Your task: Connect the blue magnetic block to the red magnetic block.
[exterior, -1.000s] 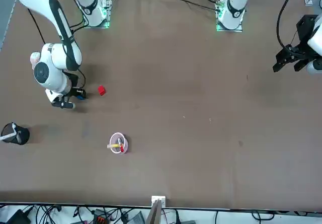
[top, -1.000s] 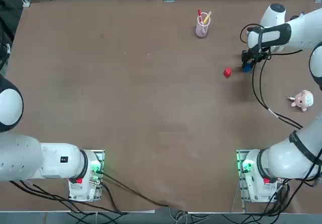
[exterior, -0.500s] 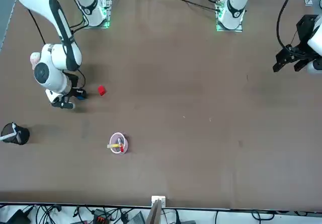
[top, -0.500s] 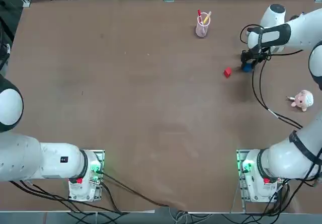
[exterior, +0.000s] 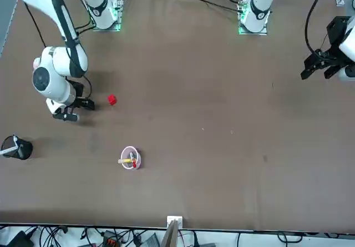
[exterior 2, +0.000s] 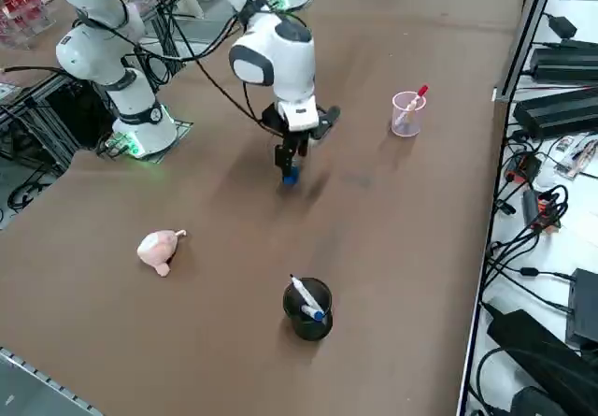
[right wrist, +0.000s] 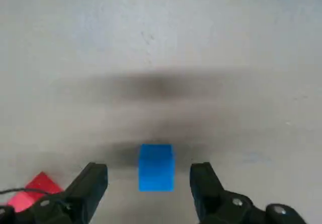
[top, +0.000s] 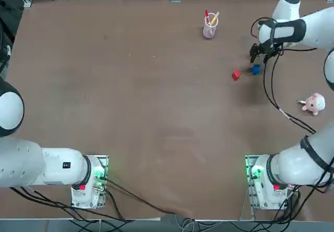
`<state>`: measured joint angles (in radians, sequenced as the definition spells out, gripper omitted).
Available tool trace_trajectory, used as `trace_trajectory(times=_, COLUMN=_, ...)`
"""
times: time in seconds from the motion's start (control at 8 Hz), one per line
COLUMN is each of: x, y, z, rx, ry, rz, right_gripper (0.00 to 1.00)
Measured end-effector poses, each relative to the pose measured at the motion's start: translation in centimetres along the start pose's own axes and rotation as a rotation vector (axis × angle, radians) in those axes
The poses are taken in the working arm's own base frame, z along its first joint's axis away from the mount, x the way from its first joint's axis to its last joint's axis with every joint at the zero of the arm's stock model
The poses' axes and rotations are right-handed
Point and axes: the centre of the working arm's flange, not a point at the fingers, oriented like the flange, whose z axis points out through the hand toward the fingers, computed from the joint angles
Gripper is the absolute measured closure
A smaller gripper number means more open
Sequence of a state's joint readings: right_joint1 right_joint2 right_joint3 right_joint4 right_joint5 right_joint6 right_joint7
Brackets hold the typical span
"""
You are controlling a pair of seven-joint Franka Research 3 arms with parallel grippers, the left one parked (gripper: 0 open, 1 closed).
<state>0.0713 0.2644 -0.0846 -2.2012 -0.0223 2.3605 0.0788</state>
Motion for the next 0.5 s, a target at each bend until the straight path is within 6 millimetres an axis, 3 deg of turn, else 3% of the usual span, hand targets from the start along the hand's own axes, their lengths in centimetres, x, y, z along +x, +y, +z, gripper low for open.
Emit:
trace_trajectory(times=0.25, x=-0.5, y=-4.8, z=-3.9, rx=-0.004, ry=0.012, rz=-0.09, right_gripper=0.0)
trace_trajectory(times=0.5, x=-1.6, y=-10.2, z=-3.5, rx=-0.018, ry=0.003, rz=-0.208, right_gripper=0.0)
